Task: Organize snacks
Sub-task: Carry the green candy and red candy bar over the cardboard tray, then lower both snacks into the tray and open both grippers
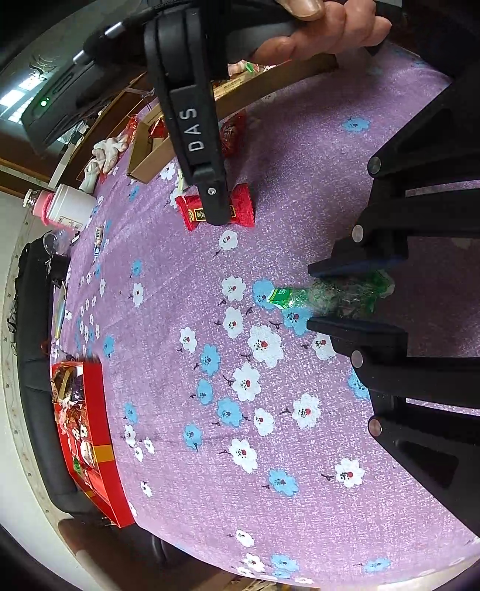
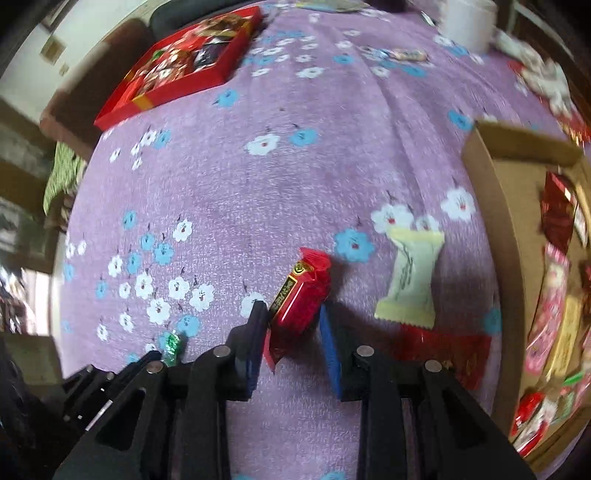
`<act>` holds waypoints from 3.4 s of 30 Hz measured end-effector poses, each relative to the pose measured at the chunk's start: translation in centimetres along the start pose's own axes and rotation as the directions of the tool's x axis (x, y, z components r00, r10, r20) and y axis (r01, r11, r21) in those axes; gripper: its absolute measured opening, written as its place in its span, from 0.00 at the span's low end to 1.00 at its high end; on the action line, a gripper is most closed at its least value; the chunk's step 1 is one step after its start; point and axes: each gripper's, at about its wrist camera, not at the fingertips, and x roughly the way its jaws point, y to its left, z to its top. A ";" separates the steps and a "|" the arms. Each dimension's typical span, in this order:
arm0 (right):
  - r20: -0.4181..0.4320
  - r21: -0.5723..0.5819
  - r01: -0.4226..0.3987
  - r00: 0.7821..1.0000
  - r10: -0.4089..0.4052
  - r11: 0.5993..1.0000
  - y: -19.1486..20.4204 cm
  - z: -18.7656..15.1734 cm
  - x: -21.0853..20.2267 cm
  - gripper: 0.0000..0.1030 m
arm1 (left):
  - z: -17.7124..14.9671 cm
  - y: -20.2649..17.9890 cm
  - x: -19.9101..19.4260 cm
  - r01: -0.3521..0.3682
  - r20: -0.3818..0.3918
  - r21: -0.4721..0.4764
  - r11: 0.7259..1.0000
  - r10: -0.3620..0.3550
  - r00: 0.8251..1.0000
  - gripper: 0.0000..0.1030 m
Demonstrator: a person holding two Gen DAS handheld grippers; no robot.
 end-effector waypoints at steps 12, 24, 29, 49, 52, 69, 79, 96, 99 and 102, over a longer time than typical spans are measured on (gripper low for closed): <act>0.065 -0.042 -0.116 0.991 0.118 0.992 -0.7 -4.2 -3.6 0.16 | 0.0 -0.1 -0.4 0.012 0.019 -0.025 1.000 -0.012 1.000 0.22; 0.083 -0.015 -0.181 0.980 0.181 0.983 -1.2 -6.2 -5.4 0.16 | 0.3 -0.9 -1.5 0.004 0.040 -0.019 1.000 -0.003 0.999 0.22; 0.087 -0.001 -0.182 0.980 0.181 0.983 -1.7 -6.6 -5.9 0.16 | 0.5 -2.1 -1.9 0.008 0.053 0.001 1.000 -0.008 0.999 0.22; 0.125 0.013 -0.236 0.965 0.233 0.972 -9.1 -8.4 -9.7 0.16 | 2.2 -10.7 -2.0 0.000 0.074 0.035 0.999 -0.002 0.997 0.22; 0.137 0.026 -0.238 0.963 0.233 0.971 -11.4 -8.6 -10.6 0.16 | 2.6 -12.6 -2.1 0.001 0.081 0.035 0.999 -0.004 0.997 0.21; 0.160 0.262 -0.227 0.969 0.190 0.938 -24.6 -11.6 -12.3 0.16 | 4.9 -25.2 -0.4 0.084 0.046 0.225 0.971 -0.097 0.994 0.21; 0.095 0.339 -0.227 0.974 0.207 0.913 -27.4 -13.0 -10.9 0.16 | 4.3 -29.6 2.2 0.146 -0.036 0.301 0.942 -0.142 0.989 0.21; 0.037 0.367 -0.205 0.978 0.206 0.907 -28.1 -13.2 -9.9 0.19 | 4.0 -30.1 3.5 0.153 -0.081 0.311 0.938 -0.134 0.988 0.21; 0.051 0.366 -0.197 0.980 0.192 0.910 -28.1 -13.2 -10.4 0.19 | 4.0 -30.2 3.4 0.162 -0.083 0.314 0.936 -0.143 0.986 0.21; 0.066 0.364 -0.184 0.983 0.172 0.913 -28.2 -13.2 -10.9 0.20 | 4.0 -30.3 3.1 0.170 -0.078 0.317 0.933 -0.152 0.985 0.30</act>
